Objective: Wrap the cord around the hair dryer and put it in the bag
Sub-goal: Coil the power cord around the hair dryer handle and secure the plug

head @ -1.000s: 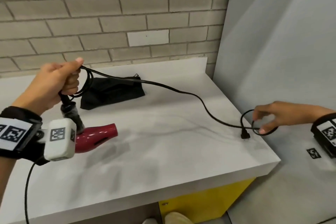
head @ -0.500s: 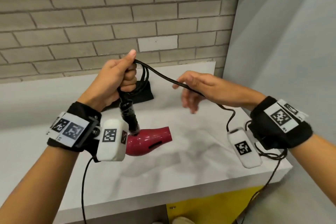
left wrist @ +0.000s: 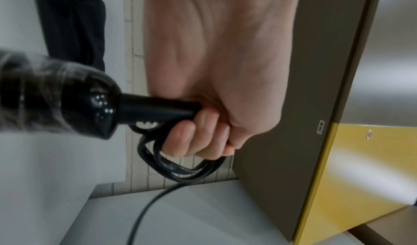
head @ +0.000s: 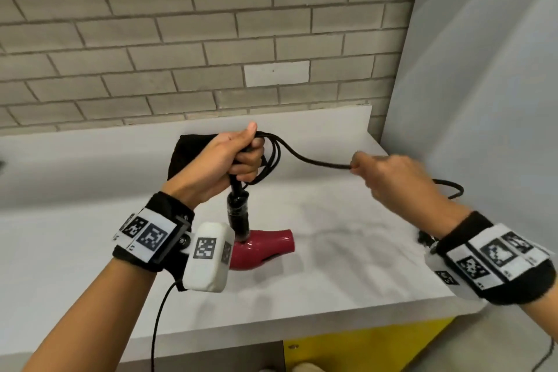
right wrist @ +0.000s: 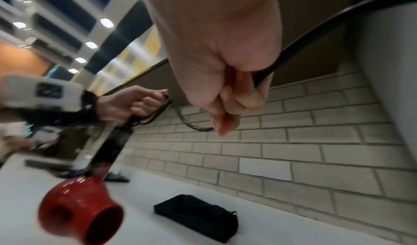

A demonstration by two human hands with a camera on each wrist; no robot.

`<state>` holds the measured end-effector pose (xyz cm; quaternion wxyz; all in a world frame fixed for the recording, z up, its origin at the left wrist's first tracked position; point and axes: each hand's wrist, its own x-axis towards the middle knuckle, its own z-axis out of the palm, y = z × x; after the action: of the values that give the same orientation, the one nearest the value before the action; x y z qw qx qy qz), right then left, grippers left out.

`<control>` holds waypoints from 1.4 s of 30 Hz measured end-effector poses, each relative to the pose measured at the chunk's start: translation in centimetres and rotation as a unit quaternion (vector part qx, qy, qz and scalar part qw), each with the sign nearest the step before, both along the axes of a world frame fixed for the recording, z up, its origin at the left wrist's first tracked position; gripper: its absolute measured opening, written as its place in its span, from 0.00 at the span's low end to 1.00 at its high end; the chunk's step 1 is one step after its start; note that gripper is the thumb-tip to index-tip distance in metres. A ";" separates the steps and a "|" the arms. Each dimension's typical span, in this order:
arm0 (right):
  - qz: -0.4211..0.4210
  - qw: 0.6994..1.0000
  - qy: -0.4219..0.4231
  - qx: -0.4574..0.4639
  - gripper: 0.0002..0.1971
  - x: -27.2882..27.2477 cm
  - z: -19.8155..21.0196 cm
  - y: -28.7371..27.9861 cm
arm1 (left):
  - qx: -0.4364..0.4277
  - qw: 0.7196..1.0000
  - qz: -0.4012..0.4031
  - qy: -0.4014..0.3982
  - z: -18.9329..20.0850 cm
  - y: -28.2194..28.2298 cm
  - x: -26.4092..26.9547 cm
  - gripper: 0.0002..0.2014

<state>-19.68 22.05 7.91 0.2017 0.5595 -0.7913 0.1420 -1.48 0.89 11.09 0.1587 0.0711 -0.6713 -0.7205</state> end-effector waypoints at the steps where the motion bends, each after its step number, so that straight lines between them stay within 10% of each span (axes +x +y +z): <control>1: -0.004 0.999 0.038 0.033 0.07 0.7 -0.5 -0.3 | 0.016 1.000 -0.007 0.007 -0.3 0.1 -0.2 0.16; 7: 0.054 0.968 0.183 0.165 0.16 6.1 -0.3 -0.8 | 0.056 0.998 -0.028 0.022 -1.2 1.7 -1.4 0.12; 15: 0.258 0.953 0.147 0.059 0.18 9.3 3.7 -2.6 | -0.004 0.996 -0.073 -0.054 -2.2 5.6 -2.6 0.15; 20: 0.249 0.966 0.067 0.012 0.04 7.6 4.5 -3.1 | 0.005 0.998 -0.048 -0.043 -2.1 5.2 -2.1 0.19; 27: 0.154 0.986 0.061 -0.004 0.20 4.1 4.8 -3.1 | 0.010 0.995 -0.079 -0.061 -2.3 4.9 -1.7 0.25; 31: 0.175 0.978 -0.115 0.023 0.30 2.8 3.7 -3.2 | 0.011 0.994 -0.104 -0.030 -1.8 4.0 -1.3 0.21; 35: 0.234 0.902 -0.359 0.062 0.25 3.5 2.0 -3.5 | 0.006 0.996 -0.090 -0.022 -1.1 3.8 -1.6 0.22; 42: 0.247 0.843 -0.477 -0.038 0.18 4.5 1.8 -4.1 | 0.093 0.988 -0.113 0.045 -1.5 4.0 -1.4 0.20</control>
<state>-15.20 17.96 9.69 -0.2216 0.5916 -0.6192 0.4663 -2.92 4.90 9.57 0.0993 -0.0232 -0.5976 -0.7953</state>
